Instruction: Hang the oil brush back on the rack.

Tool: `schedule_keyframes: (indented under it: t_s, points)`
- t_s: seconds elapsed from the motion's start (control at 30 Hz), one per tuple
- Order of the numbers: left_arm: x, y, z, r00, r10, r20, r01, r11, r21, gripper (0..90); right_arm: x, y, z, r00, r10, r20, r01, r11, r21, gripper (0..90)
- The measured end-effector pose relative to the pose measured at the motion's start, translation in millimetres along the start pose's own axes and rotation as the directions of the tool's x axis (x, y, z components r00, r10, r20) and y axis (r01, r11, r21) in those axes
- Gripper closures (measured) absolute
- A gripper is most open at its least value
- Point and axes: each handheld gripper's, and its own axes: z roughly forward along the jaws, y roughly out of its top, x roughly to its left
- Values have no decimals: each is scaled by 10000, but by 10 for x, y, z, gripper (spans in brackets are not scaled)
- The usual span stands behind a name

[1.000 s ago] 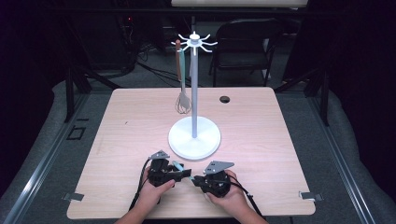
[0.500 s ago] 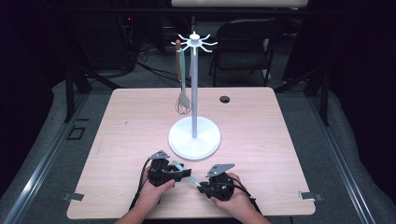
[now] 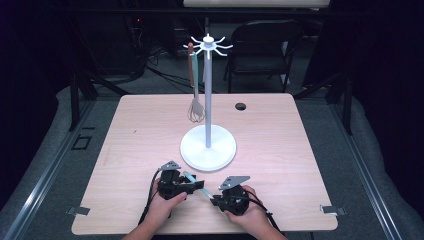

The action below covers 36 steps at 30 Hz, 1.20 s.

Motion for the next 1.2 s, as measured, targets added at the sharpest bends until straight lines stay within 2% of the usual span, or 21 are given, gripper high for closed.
schedule_keyframes:
  t_s: [0.33,0.43,0.7,0.9,1.0,1.2]
  points:
    - [-93,-17,29,9996,154,224,-155,9999,8,481,12,46,25,9999,151,37,-148,9982,-579,829]
    - [-114,-18,30,9991,205,362,-202,9998,-66,496,4,48,38,9994,331,57,-326,9967,-739,829]
    - [-159,-15,16,9990,211,387,-203,9996,-211,537,-9,60,45,9982,585,121,-570,9929,-1047,828]
    - [-147,-10,9,9993,-31,366,41,9996,-283,579,-8,60,73,9979,638,92,-626,9928,-1018,828]
    - [-155,-6,-3,9977,-231,644,258,9988,-410,577,-10,56,87,9980,628,109,-614,9931,-1004,828]
    - [-187,-1,-7,9992,-142,387,161,9988,-471,620,-17,57,83,9983,583,49,-575,9936,-975,829]
